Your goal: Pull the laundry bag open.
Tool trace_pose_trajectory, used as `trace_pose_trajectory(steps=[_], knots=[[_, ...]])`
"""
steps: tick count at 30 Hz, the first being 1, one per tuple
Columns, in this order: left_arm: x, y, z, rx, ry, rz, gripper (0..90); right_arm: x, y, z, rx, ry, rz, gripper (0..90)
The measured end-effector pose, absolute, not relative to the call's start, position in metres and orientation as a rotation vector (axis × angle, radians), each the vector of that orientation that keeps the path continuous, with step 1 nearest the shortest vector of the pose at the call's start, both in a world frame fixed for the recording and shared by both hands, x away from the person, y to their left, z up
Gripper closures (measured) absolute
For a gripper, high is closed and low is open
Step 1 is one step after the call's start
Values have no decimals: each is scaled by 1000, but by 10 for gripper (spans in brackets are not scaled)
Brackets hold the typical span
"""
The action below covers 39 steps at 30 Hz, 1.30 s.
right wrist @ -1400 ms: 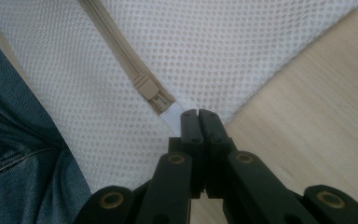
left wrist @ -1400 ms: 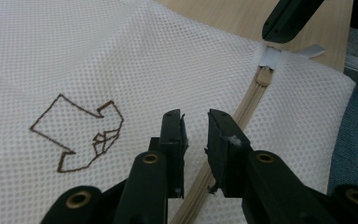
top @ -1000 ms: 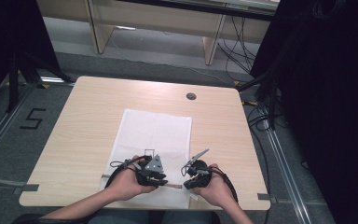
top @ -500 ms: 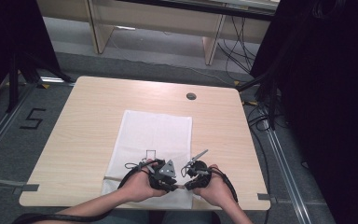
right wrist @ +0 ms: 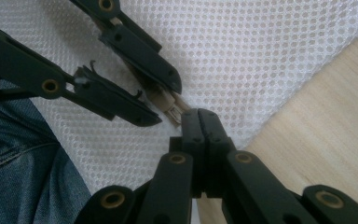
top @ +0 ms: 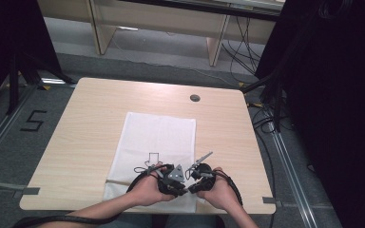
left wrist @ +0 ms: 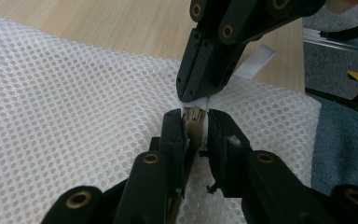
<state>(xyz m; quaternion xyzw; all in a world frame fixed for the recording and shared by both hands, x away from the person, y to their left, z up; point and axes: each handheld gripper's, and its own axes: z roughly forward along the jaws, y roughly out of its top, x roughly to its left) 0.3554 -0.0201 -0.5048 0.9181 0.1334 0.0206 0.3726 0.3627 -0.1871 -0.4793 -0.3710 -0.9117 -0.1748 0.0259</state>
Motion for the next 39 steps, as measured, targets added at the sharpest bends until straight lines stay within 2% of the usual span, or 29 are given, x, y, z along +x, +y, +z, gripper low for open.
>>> trace_pose_trajectory(steps=[6, 18, 39], knots=[[352, -24, -505, 2346, 288, 99, 812, 363, -188, -479, -1147, -2808, -544, 900], [353, -23, -506, 2286, 372, 47, 818, 364, -189, -480, -1156, -2788, -555, 900], [353, -19, -500, 2325, 323, 73, 820, 365, -187, -480, -1158, -2817, -542, 900]])
